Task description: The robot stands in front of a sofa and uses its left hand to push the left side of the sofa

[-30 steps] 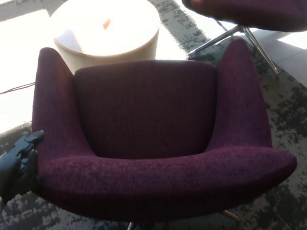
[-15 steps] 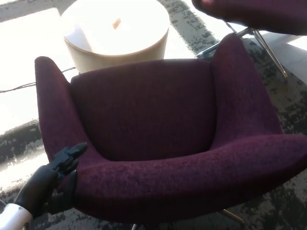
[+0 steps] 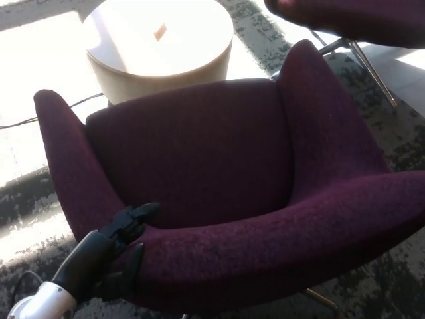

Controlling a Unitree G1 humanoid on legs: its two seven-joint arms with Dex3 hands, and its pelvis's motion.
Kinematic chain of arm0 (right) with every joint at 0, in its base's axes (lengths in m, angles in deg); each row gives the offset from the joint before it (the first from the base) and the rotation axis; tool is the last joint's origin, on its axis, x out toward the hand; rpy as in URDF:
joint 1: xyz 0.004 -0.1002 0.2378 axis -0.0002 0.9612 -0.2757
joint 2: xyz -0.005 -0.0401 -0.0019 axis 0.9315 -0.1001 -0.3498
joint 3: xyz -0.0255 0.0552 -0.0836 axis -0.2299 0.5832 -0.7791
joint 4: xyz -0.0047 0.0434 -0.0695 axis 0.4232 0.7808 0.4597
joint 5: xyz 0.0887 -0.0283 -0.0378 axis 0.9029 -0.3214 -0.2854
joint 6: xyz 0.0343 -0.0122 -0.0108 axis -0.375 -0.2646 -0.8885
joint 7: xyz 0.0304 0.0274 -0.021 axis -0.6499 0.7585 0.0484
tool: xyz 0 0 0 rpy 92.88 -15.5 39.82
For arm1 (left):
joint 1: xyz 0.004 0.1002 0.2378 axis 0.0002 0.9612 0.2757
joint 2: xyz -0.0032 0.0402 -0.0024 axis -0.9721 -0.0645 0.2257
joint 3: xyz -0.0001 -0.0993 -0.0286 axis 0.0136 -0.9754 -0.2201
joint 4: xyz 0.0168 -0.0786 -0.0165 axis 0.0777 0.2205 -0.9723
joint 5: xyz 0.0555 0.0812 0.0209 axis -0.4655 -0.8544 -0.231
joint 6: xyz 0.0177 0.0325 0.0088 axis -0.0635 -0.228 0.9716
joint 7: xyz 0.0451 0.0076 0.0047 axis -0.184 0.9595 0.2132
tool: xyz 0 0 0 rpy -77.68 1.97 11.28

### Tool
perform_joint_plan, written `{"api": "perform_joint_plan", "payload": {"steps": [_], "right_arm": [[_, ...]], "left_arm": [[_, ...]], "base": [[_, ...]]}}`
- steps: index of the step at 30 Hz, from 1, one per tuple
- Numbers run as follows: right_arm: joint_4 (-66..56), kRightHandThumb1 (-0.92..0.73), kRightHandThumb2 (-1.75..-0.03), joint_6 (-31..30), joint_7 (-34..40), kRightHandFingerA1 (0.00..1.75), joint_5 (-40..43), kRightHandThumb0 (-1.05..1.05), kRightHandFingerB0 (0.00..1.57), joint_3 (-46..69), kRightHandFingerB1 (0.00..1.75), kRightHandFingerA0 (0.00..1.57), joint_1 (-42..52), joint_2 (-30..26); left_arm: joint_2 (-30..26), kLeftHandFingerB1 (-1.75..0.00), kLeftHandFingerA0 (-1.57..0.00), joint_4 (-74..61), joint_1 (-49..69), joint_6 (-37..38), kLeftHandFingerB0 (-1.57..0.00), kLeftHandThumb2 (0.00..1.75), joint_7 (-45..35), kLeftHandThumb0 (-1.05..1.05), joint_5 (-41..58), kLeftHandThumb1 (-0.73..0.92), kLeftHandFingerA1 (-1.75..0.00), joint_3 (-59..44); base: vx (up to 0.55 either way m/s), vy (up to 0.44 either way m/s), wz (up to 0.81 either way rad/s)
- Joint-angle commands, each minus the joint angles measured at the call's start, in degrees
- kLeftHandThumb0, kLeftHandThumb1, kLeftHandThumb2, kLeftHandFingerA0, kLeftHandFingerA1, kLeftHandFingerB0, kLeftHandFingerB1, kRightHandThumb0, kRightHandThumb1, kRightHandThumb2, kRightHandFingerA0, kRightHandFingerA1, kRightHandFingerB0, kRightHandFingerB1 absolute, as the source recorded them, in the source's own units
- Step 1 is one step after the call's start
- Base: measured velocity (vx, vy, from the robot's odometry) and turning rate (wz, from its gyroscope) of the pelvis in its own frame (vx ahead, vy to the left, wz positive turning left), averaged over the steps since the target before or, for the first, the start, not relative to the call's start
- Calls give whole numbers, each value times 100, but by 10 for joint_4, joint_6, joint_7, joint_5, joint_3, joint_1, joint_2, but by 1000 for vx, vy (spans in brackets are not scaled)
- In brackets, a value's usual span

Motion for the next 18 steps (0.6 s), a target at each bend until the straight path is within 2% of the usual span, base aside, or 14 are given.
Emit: {"api": "perform_joint_plan", "payload": {"steps": [1,2,3,4,7,9,10,11,12,14,15,16,17,18], "right_arm": [[3,-77,-64,-3,8,61,-3,-57,47,1,43,54,0,-6],[3,-61,-94,-3,9,66,-3,-58,43,2,55,50,0,-6],[4,-61,-94,-3,7,66,-1,-58,43,3,55,50,1,-5],[2,-77,-63,-3,5,59,0,-54,47,3,42,53,1,-5],[1,-61,-94,-4,0,66,3,-56,41,6,55,49,-1,-4],[2,-61,-94,-3,0,66,4,-56,40,8,54,49,-3,-5],[3,-76,-62,1,-10,60,10,-53,47,13,42,52,-3,-4],[2,-77,-62,-8,1,58,-1,-54,48,6,42,52,-6,-6],[2,-77,-63,-11,7,58,-6,-53,48,3,42,53,-8,-7],[1,-77,-63,-10,12,58,-10,-53,48,-1,43,53,-7,-9],[0,-78,-63,-9,16,57,-13,-53,49,-4,43,53,-8,-10],[0,-78,-63,-10,19,58,-15,-54,48,-6,43,53,-8,-11],[0,-78,-63,-11,20,58,-16,-54,48,-7,43,53,-8,-11],[-1,-79,-63,-10,15,57,-12,-54,48,-5,42,53,-9,-11]], "left_arm": [[44,-27,-5,-8,-7,-3,-7,78,-22,-89,-21,92,-31,44],[53,-26,0,-7,-8,-4,-10,79,-23,-89,-21,92,-26,51],[55,-26,0,-7,-9,-5,-10,79,-23,-89,-21,92,-26,53],[65,-26,-2,-14,-7,-14,-13,76,-15,-88,-36,92,-27,71],[76,-26,-2,-38,-3,-45,-5,76,-14,-90,-43,91,-28,92],[82,-27,0,-49,-3,-56,-6,75,-13,-88,-47,92,-28,105],[88,-28,-3,-51,-2,-51,-8,114,-13,-85,-51,75,-29,115],[99,-26,-3,-54,-3,-71,-8,71,-17,-92,-46,92,-26,123],[106,-26,-2,-53,-5,-79,-4,114,-17,-86,-44,72,-28,129],[114,-27,-1,-40,-10,-69,-4,115,-9,-85,-60,72,-30,144],[117,-27,-4,-36,-13,-65,-8,74,-5,-91,-66,91,-29,150],[121,-30,-3,-31,-16,-63,-5,115,0,-86,-73,74,-39,156],[125,-30,-3,-26,-19,-61,-5,115,4,-86,-80,74,-39,162],[129,-27,-8,-21,-23,-59,-12,81,7,-99,-83,86,-36,165]], "base": [[0,0,0],[0,0,0],[0,0,0],[0,0,0],[0,0,0],[0,0,0],[0,0,0],[0,0,0],[0,0,0],[0,0,0],[0,0,0],[0,0,0],[0,0,0],[0,0,0]]}}
